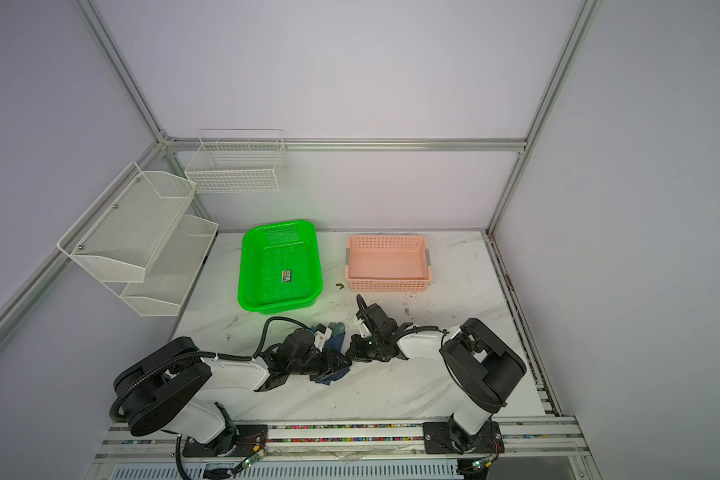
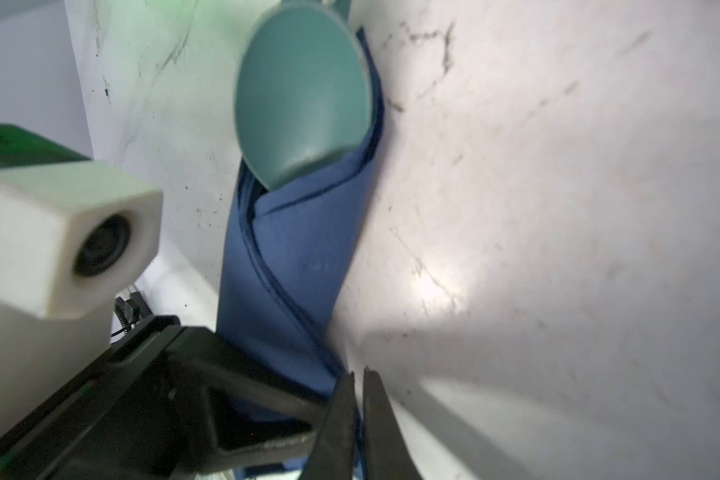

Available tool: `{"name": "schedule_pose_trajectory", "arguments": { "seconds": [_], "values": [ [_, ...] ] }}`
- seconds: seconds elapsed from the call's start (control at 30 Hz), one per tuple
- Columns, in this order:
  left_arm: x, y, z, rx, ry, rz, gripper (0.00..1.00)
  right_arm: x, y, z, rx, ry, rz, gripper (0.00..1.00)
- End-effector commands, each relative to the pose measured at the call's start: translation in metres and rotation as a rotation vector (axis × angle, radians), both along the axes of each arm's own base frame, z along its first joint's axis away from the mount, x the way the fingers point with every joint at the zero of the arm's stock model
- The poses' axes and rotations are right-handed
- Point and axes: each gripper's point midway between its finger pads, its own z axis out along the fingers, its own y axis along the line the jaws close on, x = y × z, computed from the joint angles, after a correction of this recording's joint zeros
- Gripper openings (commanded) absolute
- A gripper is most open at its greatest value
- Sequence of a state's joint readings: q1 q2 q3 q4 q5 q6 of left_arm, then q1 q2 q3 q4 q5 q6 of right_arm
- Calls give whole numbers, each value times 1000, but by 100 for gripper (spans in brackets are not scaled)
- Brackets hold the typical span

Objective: Place the utensils on the paper napkin and roll it up

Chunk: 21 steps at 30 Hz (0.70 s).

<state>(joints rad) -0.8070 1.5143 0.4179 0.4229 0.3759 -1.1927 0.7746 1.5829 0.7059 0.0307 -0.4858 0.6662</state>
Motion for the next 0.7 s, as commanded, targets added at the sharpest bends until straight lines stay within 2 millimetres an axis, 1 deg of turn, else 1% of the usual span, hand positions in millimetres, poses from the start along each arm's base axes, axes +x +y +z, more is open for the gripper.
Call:
{"name": "schedule_pose_trajectory", "arguments": {
  "seconds": [0.0,0.03,0.1,0.13,0.2,0.27,0.33,0.4,0.57,0.67],
  "values": [
    [4,10,1,13,-22,34,41,-5,-12,14,-14,-7,-54,16],
    [4,10,1,11,-21,35,42,-5,-15,19,-6,-14,-66,19],
    [5,11,2,6,-22,37,42,-10,-18,27,17,-28,-69,31],
    [6,10,3,3,-24,35,42,-13,-21,27,19,-29,-69,34],
    [7,10,3,-2,-25,39,43,-17,-26,30,27,-28,-81,36],
    [8,9,4,-12,-28,41,43,-22,-30,29,32,-11,-90,36],
    [9,8,5,-29,-27,45,44,-28,-32,26,46,10,-99,33],
    [9,7,5,-50,-25,48,44,-33,-33,24,68,27,-109,27],
    [9,6,6,-100,-21,58,45,-37,-22,28,191,45,-119,0],
    [8,6,6,-105,-21,60,46,-39,-12,34,272,47,-112,0]
  ]
}}
